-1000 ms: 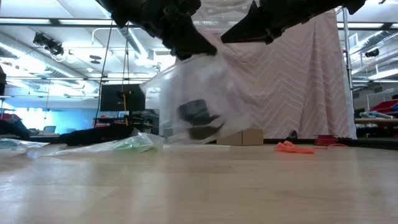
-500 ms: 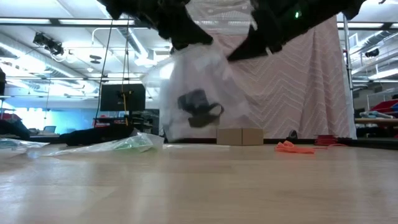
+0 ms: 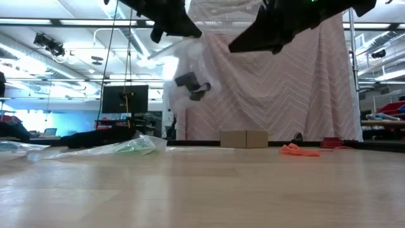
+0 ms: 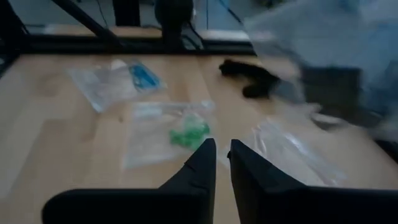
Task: Sort rubber bands
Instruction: Close the transparent zip bag
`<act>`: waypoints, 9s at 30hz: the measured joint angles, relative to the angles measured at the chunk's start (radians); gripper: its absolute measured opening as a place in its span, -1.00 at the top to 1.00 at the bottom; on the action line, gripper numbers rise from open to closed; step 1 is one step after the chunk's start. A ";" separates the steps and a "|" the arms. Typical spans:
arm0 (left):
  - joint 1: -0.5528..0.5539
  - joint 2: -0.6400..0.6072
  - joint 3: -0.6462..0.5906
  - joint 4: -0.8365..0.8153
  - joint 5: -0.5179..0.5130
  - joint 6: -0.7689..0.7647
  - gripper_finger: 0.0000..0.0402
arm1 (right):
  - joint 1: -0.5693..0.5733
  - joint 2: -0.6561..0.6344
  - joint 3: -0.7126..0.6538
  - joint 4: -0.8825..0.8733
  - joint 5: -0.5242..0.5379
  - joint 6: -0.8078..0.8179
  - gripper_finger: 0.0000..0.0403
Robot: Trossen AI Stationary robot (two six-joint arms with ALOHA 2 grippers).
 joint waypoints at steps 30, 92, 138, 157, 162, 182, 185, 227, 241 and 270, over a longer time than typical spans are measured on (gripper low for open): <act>0.089 0.055 0.000 0.693 -0.170 -0.653 0.91 | -0.024 0.321 0.159 0.748 0.483 -0.989 0.15; 0.126 0.059 -0.011 0.785 -0.099 -0.604 0.91 | -0.098 0.538 0.406 1.176 0.535 -1.626 0.24; 0.133 0.058 -0.011 0.878 -0.094 -0.600 0.91 | -0.117 0.537 0.406 1.239 0.447 -1.666 1.00; 0.145 0.058 -0.011 0.798 -0.027 -0.463 0.81 | -0.134 0.539 0.406 1.033 0.555 -1.419 1.00; 0.146 0.058 -0.011 0.799 0.009 -0.338 0.68 | -0.158 0.540 0.406 0.909 0.576 -1.286 1.00; 0.245 0.035 -0.011 0.259 -0.129 0.139 0.96 | -0.091 0.524 0.406 0.726 0.938 -1.221 1.00; 0.299 0.046 -0.011 0.152 0.001 0.125 0.96 | -0.087 0.510 0.369 0.733 1.002 -1.177 1.00; 0.574 0.046 -0.011 -0.022 0.875 0.032 0.96 | -0.063 0.638 -0.350 1.280 0.856 0.600 0.24; 0.574 0.046 -0.011 -0.032 0.873 0.060 0.96 | -0.236 0.638 -0.336 1.056 0.607 0.780 0.30; 0.593 0.251 -0.011 -0.041 1.371 0.214 0.96 | 0.140 0.611 -0.142 1.309 0.874 0.038 1.00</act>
